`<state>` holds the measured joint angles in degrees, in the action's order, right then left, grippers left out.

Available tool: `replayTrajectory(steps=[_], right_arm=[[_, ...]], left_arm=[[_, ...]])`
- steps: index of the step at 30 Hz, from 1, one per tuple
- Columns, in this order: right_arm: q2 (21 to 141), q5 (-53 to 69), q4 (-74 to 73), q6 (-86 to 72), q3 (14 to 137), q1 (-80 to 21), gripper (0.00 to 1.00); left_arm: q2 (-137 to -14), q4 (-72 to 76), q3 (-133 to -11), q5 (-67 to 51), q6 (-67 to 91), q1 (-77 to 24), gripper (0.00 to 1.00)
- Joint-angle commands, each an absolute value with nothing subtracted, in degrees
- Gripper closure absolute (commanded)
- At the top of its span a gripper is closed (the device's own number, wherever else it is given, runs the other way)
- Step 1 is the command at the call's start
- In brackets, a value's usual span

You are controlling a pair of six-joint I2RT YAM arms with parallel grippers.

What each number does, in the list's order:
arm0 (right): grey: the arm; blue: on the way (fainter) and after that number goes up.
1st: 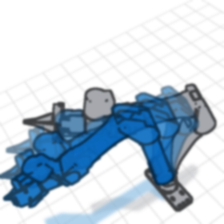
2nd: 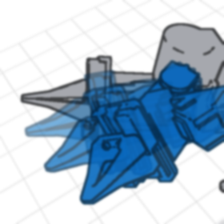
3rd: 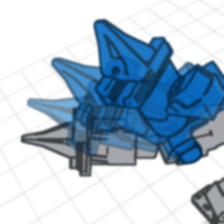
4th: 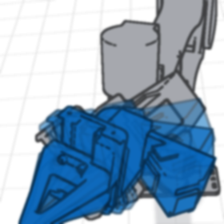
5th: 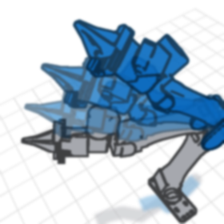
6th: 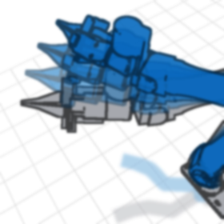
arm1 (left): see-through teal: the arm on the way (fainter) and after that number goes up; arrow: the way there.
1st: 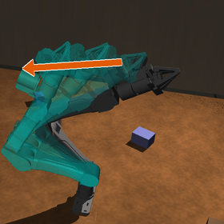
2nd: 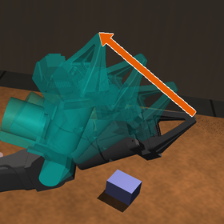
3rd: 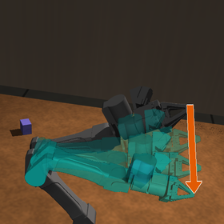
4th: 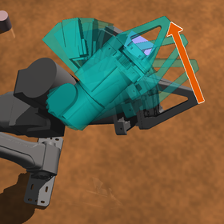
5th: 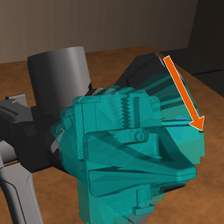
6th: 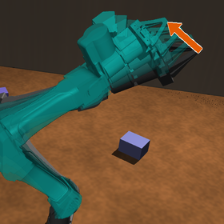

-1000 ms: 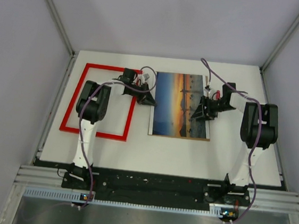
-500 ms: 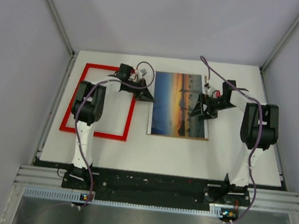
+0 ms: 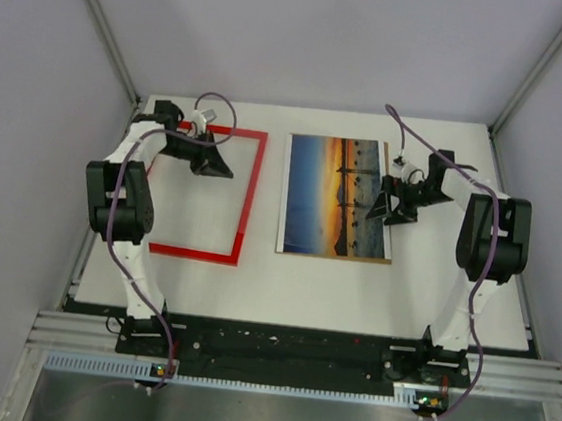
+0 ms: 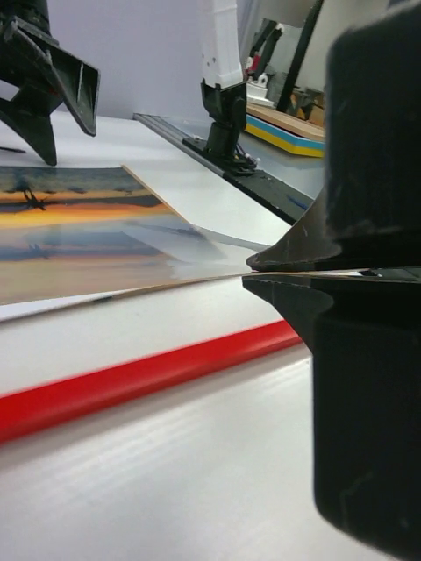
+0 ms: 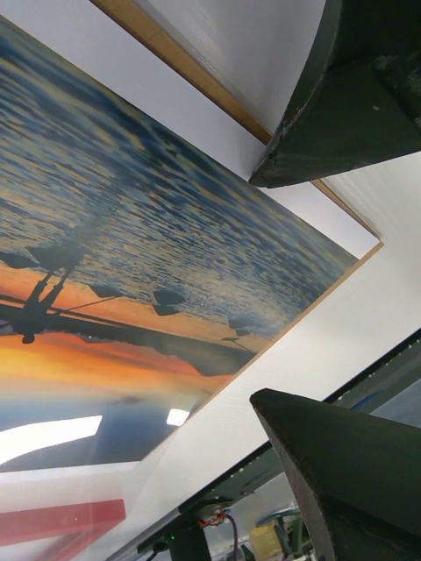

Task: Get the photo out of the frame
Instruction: Pick up the photo frame item from the photo frame, then place the photo frame item at the center of the board.

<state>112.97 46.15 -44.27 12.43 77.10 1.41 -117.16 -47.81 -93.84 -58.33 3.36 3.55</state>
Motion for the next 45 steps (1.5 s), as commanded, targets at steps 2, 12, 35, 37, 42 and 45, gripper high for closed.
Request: replayTrajectory(steps=[2, 12, 35, 37, 42, 45], right_arm=[[110.8, 44.0, -44.3, 13.6, 80.1, 1.6, 0.01], [110.7, 44.9, -44.7, 13.6, 80.2, 1.5, 0.01], [109.9, 45.0, -45.7, 14.9, 79.5, 0.4, 0.01], [110.0, 44.7, -45.7, 15.0, 79.4, 0.5, 0.01], [108.9, 42.1, -45.4, 15.1, 79.5, 0.4, 0.01], [107.8, 40.0, -44.6, 14.8, 79.4, 0.5, 0.01]], left_arm=[[-112.2, -64.8, -93.3, -56.2, -14.0, 10.8, 1.0], [-114.7, -82.7, -98.2, -50.1, -32.4, 23.0, 1.0], [-120.7, -75.3, -104.8, -35.6, -29.2, 31.2, 0.17], [-120.3, -74.8, -106.0, -35.2, -28.1, 31.2, 0.17], [-118.4, -74.0, -111.4, -36.3, -25.1, 31.2, 0.16], [-116.9, -73.1, -114.2, -38.6, -23.9, 30.7, 0.12]])
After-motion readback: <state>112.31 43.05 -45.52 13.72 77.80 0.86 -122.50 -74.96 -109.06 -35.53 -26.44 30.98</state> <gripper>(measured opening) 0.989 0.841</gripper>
